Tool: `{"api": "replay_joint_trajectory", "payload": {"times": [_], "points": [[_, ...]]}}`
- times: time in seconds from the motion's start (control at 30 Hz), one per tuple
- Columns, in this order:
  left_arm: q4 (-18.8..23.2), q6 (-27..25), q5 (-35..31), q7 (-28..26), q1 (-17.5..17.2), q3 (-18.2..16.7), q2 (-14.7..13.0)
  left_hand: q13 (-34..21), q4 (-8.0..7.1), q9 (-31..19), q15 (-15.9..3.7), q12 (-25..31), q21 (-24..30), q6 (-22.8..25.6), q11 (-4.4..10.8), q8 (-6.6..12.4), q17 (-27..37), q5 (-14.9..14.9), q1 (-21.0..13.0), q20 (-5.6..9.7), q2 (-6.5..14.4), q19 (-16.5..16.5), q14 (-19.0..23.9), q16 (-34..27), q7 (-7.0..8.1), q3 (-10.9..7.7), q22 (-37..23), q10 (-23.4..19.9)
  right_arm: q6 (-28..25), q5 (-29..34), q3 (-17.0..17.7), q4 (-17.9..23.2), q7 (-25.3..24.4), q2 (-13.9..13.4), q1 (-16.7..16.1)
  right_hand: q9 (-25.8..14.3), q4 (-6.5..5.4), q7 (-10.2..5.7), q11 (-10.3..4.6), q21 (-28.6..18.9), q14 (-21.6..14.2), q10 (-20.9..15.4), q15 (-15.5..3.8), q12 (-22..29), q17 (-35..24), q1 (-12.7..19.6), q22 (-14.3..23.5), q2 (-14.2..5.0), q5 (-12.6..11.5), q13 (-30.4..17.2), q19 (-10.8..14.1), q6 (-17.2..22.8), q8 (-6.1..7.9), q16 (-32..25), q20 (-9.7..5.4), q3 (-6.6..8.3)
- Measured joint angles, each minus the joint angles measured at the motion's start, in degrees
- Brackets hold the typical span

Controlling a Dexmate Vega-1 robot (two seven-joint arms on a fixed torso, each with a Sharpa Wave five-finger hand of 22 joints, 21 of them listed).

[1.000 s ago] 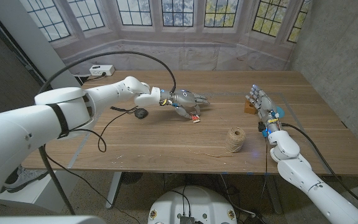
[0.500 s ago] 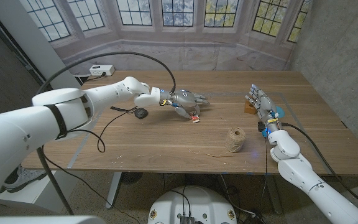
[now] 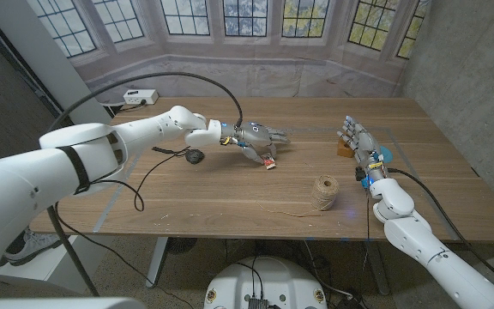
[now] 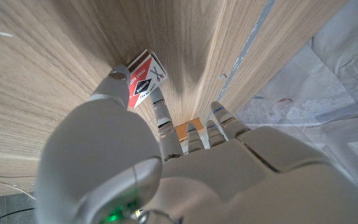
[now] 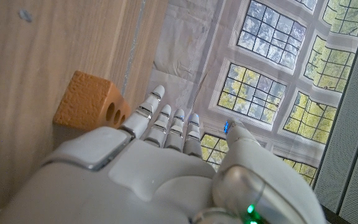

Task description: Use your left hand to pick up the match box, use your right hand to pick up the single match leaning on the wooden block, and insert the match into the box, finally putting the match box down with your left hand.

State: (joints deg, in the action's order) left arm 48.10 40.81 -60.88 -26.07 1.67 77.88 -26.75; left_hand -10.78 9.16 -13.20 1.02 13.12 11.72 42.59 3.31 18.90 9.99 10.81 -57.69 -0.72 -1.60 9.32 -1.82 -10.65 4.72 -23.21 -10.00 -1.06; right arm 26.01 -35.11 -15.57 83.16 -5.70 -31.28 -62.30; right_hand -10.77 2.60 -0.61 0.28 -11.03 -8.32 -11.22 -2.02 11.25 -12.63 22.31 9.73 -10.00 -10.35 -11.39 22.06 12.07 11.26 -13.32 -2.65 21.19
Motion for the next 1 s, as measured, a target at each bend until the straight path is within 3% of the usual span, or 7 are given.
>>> {"api": "replay_joint_trajectory", "payload": {"times": [1.0], "points": [[5.4, -0.8, -0.6, 2.2, -2.3, -3.4, -2.5, 0.0, -0.25, 0.0, 0.00, 0.0, 0.0, 1.1, -0.45, 0.82, 0.0, 0.0, -0.4, 0.53, 0.4, 0.5, 0.6, 0.0, -0.28, 0.72, 0.0, -1.4, 0.0, 0.4, 0.0, 2.0, -0.4, -0.5, -1.8, 0.0, 0.00, 0.00, 0.22, 0.0, 0.0, -0.2, 0.00, 0.0, 0.0, -0.2, 0.0, -0.22, 0.0, 0.0, 0.0, 0.0, 0.00, 0.0, 0.00, 0.00]]}}
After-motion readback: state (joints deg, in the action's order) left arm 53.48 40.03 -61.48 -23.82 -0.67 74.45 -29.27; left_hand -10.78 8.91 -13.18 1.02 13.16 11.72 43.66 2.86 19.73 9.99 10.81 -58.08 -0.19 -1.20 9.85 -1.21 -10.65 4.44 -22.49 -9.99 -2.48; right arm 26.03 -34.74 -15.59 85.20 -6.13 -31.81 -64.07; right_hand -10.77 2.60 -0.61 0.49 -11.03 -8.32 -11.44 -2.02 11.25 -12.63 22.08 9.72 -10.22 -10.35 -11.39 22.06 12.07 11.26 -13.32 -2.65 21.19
